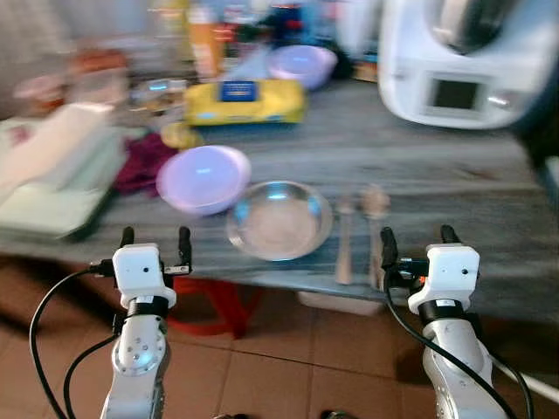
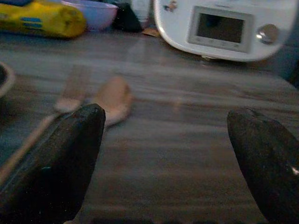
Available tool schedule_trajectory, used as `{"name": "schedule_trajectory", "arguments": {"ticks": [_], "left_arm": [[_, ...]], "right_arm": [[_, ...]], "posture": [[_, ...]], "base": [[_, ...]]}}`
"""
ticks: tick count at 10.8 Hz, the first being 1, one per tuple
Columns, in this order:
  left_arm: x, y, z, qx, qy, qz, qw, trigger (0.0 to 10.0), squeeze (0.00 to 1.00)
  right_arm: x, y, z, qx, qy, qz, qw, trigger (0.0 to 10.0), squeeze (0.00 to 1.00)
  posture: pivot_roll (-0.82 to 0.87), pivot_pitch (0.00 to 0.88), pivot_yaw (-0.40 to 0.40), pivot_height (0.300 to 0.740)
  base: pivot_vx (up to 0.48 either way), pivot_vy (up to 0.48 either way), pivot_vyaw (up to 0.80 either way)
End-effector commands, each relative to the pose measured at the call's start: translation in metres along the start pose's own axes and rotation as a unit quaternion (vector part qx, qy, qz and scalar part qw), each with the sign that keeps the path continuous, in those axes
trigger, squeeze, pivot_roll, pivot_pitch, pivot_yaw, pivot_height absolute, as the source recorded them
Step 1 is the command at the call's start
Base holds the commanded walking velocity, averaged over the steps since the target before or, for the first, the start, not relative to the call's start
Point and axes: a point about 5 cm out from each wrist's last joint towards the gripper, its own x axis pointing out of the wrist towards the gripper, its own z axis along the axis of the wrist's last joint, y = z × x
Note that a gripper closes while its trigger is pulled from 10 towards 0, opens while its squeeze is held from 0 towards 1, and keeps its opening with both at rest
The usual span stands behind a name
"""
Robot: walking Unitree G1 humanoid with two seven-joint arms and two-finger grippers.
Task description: Setting the table
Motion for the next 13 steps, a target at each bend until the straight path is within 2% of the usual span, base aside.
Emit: {"name": "schedule_trajectory", "arguments": {"ticks": [1,4,13], "left_arm": [[-0.0022,0.0037,-0.0025,0.009,0.009,0.006,1.000,10.0,0.00],[-0.0002,0.0033,-0.0022,0.014,0.015,0.008,1.000,10.0,0.00],[-0.0019,0.0043,-0.0020,0.019,0.021,0.006,1.000,10.0,0.00]], "right_arm": [[-0.0014,0.0013,0.0025,0.000,-0.008,0.004,1.000,10.0,0.00],[-0.0020,0.0011,0.0019,0.003,-0.007,0.002,1.000,10.0,0.00],[-0.0024,0.0003,-0.0005,0.012,0.004,-0.004,1.000,10.0,0.00]], "posture": [[-0.11,0.167,0.069,0.740],[-0.11,0.169,0.075,0.740],[-0.11,0.180,0.072,0.740]], "base": [[0.000,0.000,0.00],[-0.182,0.000,0.00],[-0.339,0.000,0.00]]}}
